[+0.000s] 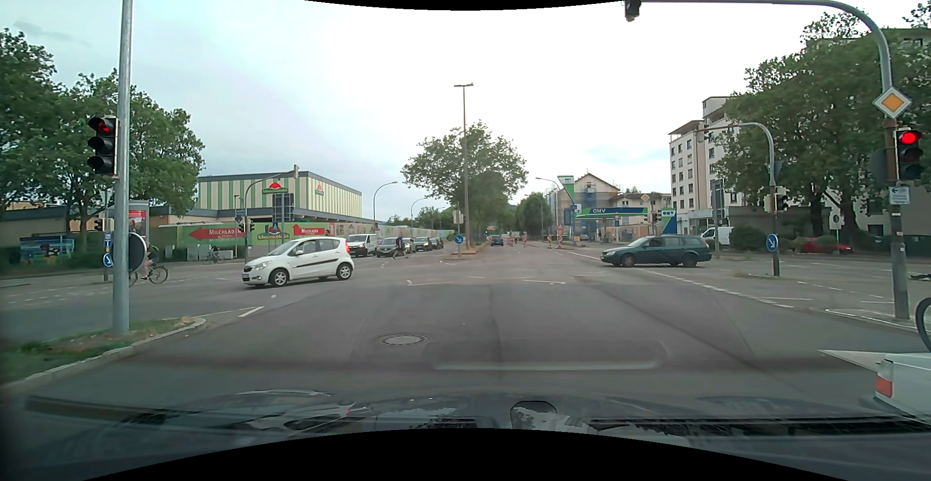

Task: Follow the waypoints while adhering to traffic rules and regulations

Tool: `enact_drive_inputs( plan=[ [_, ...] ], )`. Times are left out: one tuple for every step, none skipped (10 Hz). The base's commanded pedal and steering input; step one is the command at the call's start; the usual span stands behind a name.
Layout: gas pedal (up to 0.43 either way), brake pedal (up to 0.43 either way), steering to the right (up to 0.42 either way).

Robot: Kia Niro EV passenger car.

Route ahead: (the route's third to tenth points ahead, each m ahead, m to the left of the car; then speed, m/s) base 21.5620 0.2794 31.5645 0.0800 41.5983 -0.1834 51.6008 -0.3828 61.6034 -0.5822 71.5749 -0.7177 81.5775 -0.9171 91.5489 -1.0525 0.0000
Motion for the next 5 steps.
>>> enact_drive_inputs(
  plan=[
    [0.0, 0.262, 0.002],
    [0.0, 0.262, 0.002],
    [0.0, 0.262, 0.002],
    [0.0, 0.262, 0.002],
    [0.0, 0.262, 0.002]
  ],
)
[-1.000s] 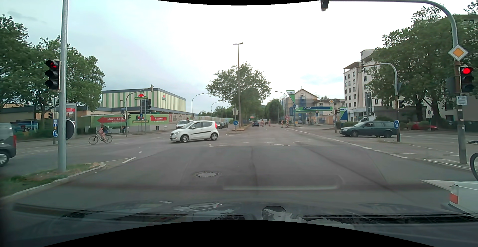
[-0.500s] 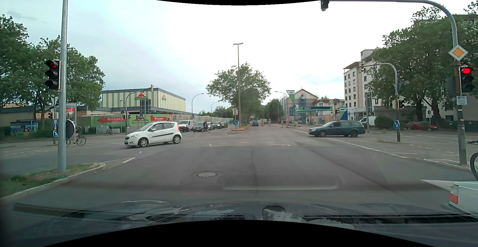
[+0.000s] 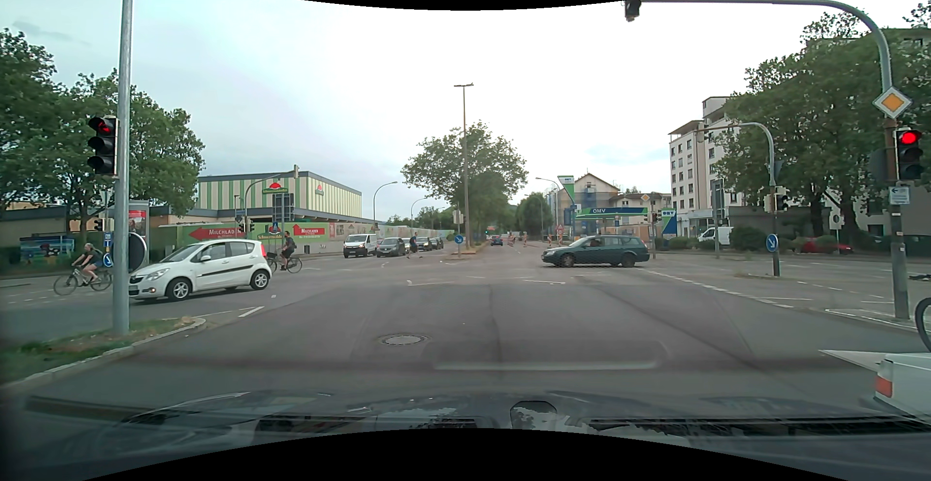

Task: Follow the waypoints while adhering to traffic rules and regulations

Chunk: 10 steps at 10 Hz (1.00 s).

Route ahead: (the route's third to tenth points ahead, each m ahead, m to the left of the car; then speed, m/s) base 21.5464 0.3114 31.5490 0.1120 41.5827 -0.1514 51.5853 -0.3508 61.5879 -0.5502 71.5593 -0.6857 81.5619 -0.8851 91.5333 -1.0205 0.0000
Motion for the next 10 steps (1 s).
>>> enact_drive_inputs(
  plan=[
    [0.0, 0.262, 0.002],
    [0.0, 0.262, 0.002],
    [0.0, 0.262, 0.002],
    [0.0, 0.262, 0.002],
    [0.0, 0.262, 0.002],
    [0.0, 0.262, 0.002],
    [0.0, 0.262, 0.002],
    [0.0, 0.262, 0.002],
    [0.0, 0.262, 0.002],
    [0.0, 0.262, 0.001]
  ],
)
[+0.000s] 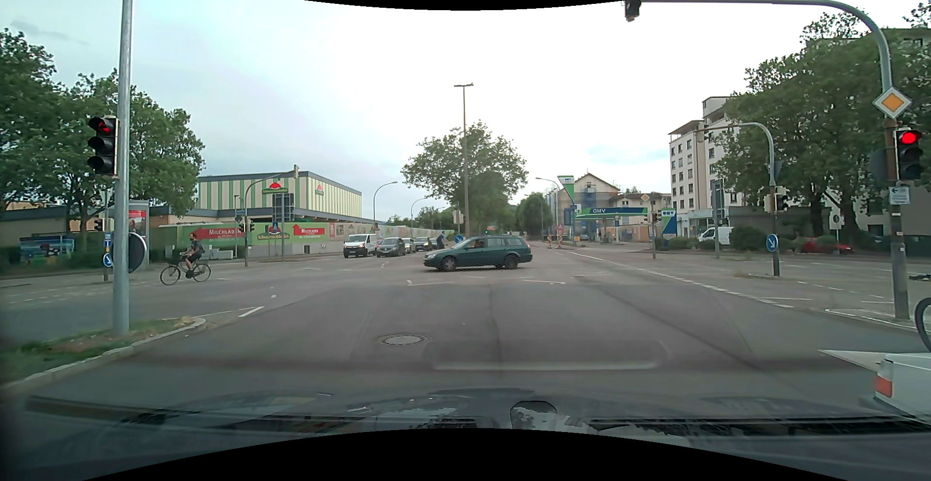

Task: Follow the waypoints while adhering to traffic rules and regulations

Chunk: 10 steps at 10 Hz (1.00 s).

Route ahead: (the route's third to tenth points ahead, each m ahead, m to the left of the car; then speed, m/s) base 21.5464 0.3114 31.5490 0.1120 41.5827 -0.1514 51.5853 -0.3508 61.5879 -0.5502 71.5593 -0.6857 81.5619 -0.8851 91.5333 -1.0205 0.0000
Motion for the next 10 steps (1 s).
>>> enact_drive_inputs(
  plan=[
    [0.0, 0.262, 0.002],
    [0.0, 0.262, 0.002],
    [0.0, 0.262, 0.002],
    [0.0, 0.262, 0.002],
    [0.0, 0.262, 0.002],
    [0.0, 0.262, 0.002],
    [0.0, 0.262, 0.002],
    [0.0, 0.262, 0.002],
    [0.0, 0.262, 0.002],
    [0.0, 0.262, 0.002]
  ],
)
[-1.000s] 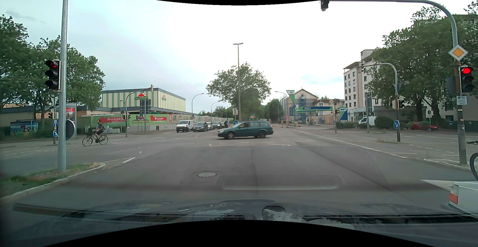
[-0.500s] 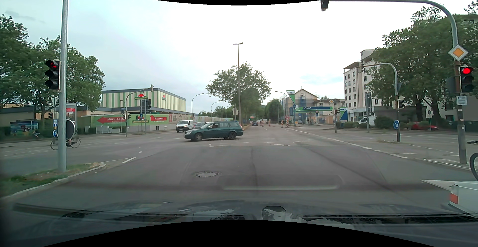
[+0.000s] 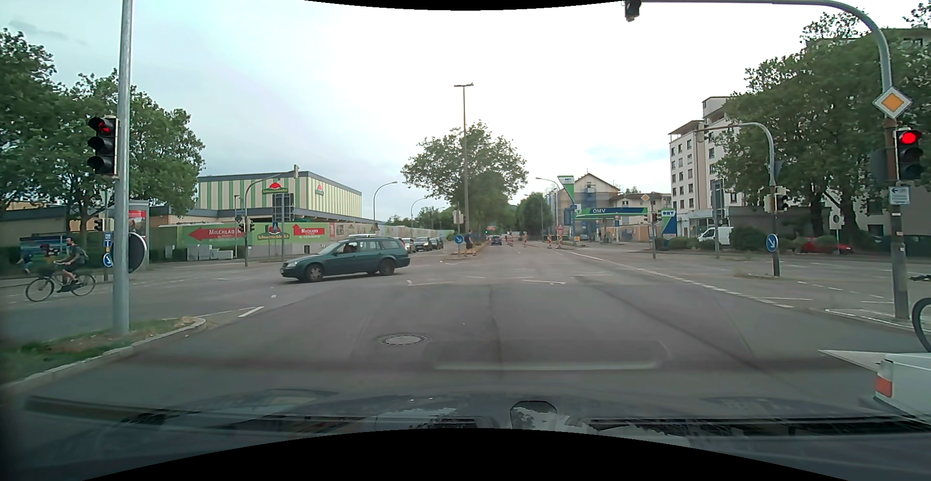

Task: Follow the waypoints while adhering to traffic rules and regulations

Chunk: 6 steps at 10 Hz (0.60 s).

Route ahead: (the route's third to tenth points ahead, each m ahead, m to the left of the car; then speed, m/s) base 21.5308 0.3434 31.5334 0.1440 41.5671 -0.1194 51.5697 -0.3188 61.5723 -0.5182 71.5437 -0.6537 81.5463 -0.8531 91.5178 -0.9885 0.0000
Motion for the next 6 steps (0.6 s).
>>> enact_drive_inputs(
  plan=[
    [0.0, 0.262, 0.002],
    [0.0, 0.262, 0.002],
    [0.0, 0.262, 0.002],
    [0.0, 0.262, 0.002],
    [0.0, 0.262, 0.002],
    [0.0, 0.262, 0.002]
  ],
)
